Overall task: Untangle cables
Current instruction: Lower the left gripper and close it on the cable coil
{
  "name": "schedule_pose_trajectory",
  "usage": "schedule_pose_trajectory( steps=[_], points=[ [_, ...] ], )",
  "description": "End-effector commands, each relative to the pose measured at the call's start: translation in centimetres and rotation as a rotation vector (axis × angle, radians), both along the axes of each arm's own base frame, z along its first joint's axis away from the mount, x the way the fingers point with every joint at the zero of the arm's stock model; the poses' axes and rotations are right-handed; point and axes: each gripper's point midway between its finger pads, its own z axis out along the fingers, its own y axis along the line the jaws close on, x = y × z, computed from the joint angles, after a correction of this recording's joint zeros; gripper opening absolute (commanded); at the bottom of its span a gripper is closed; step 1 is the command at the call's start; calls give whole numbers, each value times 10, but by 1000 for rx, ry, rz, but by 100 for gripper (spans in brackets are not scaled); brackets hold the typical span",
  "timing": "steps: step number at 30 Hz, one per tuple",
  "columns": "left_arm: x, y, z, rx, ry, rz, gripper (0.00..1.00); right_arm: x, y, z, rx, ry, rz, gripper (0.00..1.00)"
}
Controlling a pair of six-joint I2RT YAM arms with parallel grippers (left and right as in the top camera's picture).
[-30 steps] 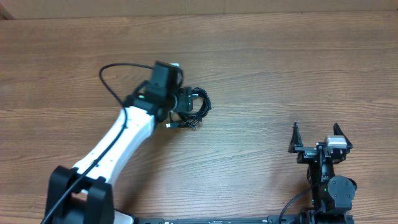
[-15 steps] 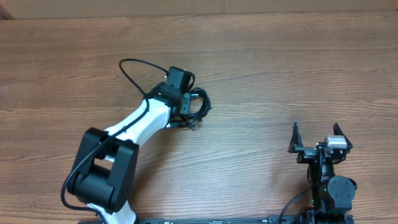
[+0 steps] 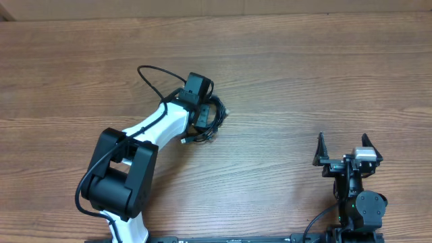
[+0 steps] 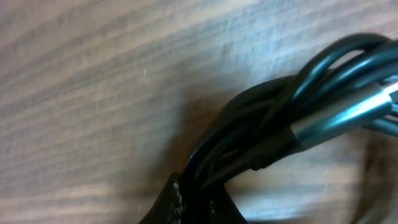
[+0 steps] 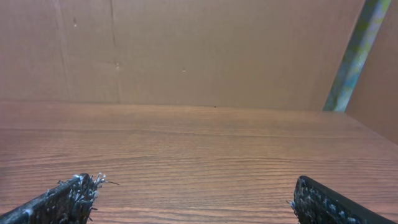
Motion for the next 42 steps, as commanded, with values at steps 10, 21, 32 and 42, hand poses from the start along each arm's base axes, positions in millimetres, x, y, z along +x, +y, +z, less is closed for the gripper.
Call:
schedule_pose_trajectory(
  steps=[10, 21, 32, 42],
  points=[
    [-51, -26, 81, -458, 257, 816, 73, 0, -2, -3, -1, 3, -10, 100],
    [-44, -6, 79, -264, 162, 532, 70, 0, -2, -3, -1, 3, -10, 100],
    [-44, -15, 64, -157, 135, 177, 47, 0, -2, -3, -1, 3, -10, 100],
    [-44, -15, 44, -143, 112, 104, 19, 0, -2, -3, -1, 3, -10, 100]
  ],
)
